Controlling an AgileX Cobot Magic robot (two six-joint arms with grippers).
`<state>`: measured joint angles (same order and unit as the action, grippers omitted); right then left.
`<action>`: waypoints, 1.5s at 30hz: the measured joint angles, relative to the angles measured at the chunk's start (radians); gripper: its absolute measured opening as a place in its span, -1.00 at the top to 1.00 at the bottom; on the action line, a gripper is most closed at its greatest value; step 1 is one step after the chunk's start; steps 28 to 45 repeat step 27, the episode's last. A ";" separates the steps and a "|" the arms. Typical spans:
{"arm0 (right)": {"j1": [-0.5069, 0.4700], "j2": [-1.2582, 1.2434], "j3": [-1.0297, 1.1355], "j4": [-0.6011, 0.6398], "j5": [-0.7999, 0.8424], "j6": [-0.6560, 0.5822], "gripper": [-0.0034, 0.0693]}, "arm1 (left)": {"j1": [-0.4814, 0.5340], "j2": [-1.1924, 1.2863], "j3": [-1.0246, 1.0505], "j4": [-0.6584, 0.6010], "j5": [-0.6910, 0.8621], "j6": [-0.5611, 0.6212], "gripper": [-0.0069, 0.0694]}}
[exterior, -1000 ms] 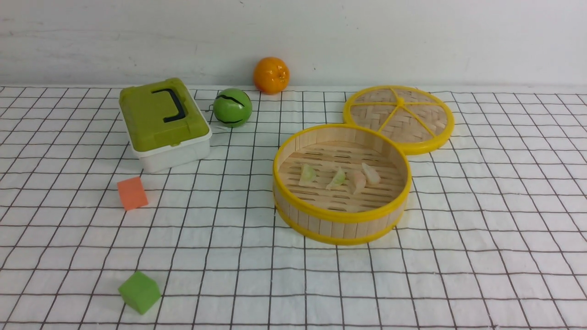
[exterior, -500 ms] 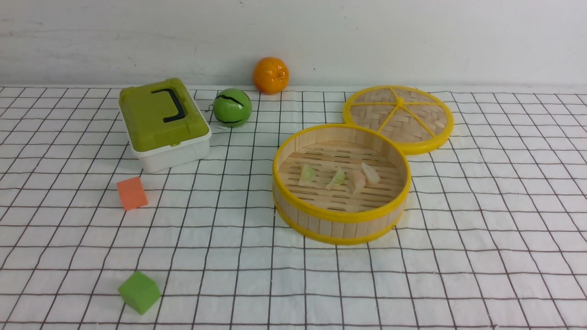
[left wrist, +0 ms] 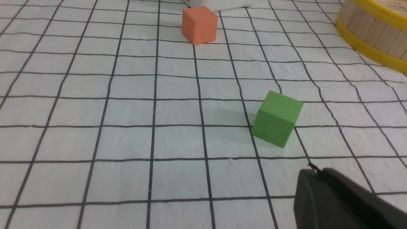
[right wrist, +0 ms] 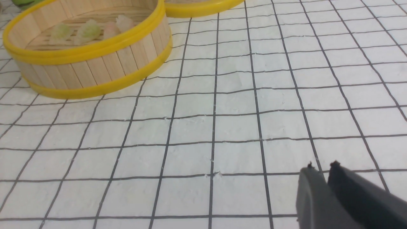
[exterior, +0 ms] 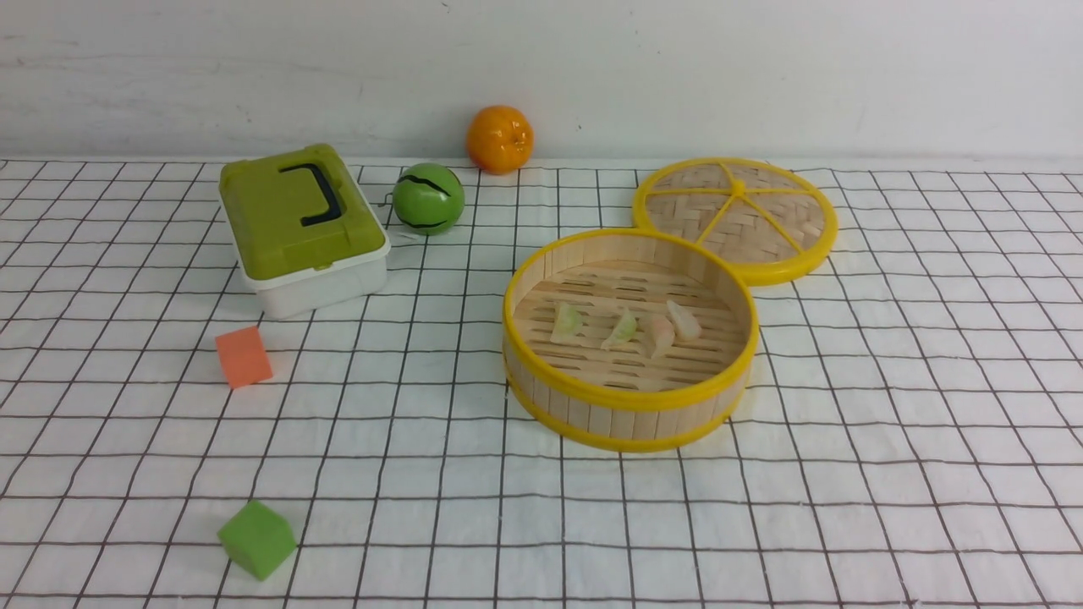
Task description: Put the dumplings into the steamer on the table with the white tablecloth.
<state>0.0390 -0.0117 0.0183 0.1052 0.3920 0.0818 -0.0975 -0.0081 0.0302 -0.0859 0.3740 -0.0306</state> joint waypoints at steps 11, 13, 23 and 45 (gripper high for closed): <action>0.000 0.000 0.000 0.000 0.000 0.000 0.68 | 0.000 0.000 0.000 0.000 0.000 0.000 0.85; 0.000 0.000 0.000 0.000 0.000 0.000 0.68 | 0.000 0.000 0.000 0.000 0.000 0.000 0.85; 0.000 0.000 0.000 0.001 0.000 0.000 0.65 | 0.000 0.000 0.000 -0.001 0.000 0.000 0.85; 0.000 0.000 0.000 0.001 0.000 0.000 0.65 | 0.000 0.000 0.000 -0.001 0.000 0.000 0.85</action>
